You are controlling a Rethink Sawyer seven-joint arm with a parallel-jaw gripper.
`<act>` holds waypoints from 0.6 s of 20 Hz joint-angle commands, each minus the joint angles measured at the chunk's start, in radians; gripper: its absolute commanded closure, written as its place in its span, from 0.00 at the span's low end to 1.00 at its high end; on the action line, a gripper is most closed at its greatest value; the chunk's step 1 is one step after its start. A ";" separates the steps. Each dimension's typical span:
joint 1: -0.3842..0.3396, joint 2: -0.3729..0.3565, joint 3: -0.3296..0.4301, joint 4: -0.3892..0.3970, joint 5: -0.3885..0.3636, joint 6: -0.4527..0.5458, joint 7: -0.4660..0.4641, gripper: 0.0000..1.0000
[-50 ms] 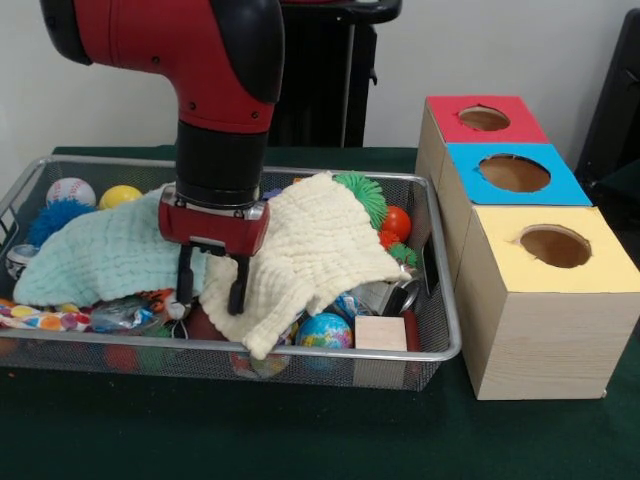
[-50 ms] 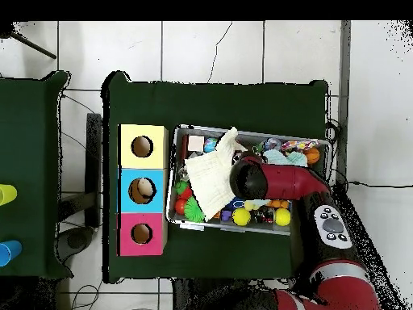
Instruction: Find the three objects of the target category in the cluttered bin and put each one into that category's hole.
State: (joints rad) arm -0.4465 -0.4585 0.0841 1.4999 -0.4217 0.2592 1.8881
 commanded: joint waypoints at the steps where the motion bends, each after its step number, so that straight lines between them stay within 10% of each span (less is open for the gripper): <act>1: -0.013 0.035 -0.049 0.026 -0.002 0.101 0.068 0.00; 12: -0.013 -0.040 -0.015 0.023 0.038 0.233 0.030 0.00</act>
State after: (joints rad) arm -0.4469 -0.4930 0.0735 1.5001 -0.4178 0.3218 1.8881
